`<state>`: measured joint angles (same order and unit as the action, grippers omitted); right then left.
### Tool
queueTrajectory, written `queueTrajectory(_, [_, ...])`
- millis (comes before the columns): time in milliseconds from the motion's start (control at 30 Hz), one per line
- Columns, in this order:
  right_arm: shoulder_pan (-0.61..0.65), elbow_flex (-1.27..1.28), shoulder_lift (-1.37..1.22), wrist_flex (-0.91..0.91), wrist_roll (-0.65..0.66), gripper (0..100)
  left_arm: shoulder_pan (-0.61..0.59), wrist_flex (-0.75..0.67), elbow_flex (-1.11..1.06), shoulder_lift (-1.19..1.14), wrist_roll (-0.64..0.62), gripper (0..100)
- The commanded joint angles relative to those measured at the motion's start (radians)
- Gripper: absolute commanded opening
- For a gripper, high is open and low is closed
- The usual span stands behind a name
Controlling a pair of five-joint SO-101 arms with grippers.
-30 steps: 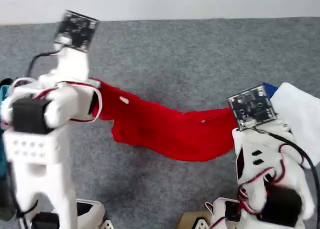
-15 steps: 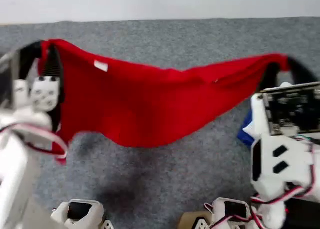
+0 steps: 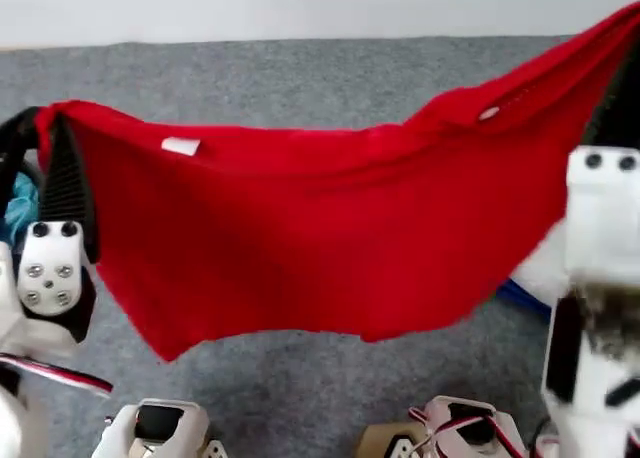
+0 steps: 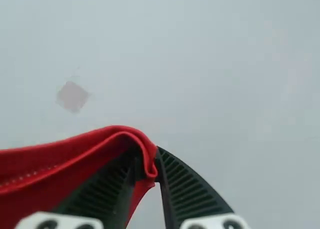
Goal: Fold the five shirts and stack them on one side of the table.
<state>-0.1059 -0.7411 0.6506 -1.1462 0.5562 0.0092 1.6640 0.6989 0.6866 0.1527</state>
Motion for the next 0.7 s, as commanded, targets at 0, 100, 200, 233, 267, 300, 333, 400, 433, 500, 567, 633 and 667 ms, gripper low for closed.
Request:
queueTrajectory(0, [0.005, -0.049, 0.002, 0.024, 0.04, 0.9, -0.006, 0.017, 0.019, 0.005, 0.011, 0])
queueTrajectory(100, [0.004, -0.052, 0.041, 0.024, 0.043, 0.9, -0.006, 0.009, 0.019, 0.032, 0.012, 0])
queueTrajectory(200, [0.004, -0.052, 0.085, 0.025, 0.083, 0.9, -0.006, -0.008, 0.018, 0.057, 0.012, 0])
queueTrajectory(233, [0.004, -0.052, 0.102, 0.025, 0.092, 0.9, -0.015, -0.015, 0.019, 0.064, 0.012, 0])
queueTrajectory(267, [0.004, -0.052, 0.119, 0.025, 0.097, 0.9, -0.04, -0.023, 0.019, 0.077, 0.012, 0])
queueTrajectory(300, [0.004, -0.052, 0.136, 0.025, 0.097, 0.9, -0.071, -0.028, 0.019, 0.089, 0.012, 0])
queueTrajectory(333, [0.002, -0.052, 0.154, 0.025, 0.098, 0.9, -0.103, -0.035, 0.019, 0.101, 0.012, 0])
queueTrajectory(400, [-0.021, -0.052, 0.185, 0.025, 0.109, 0.9, -0.15, -0.04, 0.018, 0.121, 0.012, 0])
queueTrajectory(433, [-0.041, -0.052, 0.197, 0.025, 0.112, 0.9, -0.167, -0.04, 0.018, 0.129, 0.012, 0])
queueTrajectory(500, [-0.079, -0.052, 0.22, 0.025, 0.112, 0.9, -0.189, -0.038, 0.018, 0.149, 0.012, 0])
queueTrajectory(567, [-0.102, -0.052, 0.24, 0.025, 0.11, 0.9, -0.196, -0.04, 0.018, 0.173, 0.012, 0])
queueTrajectory(633, [-0.111, -0.052, 0.255, 0.021, 0.11, 0.9, -0.196, -0.038, 0.018, 0.189, 0.012, 0])
queueTrajectory(667, [-0.113, -0.052, 0.259, 0.015, 0.112, 0.9, -0.196, -0.037, 0.018, 0.195, 0.012, 0])
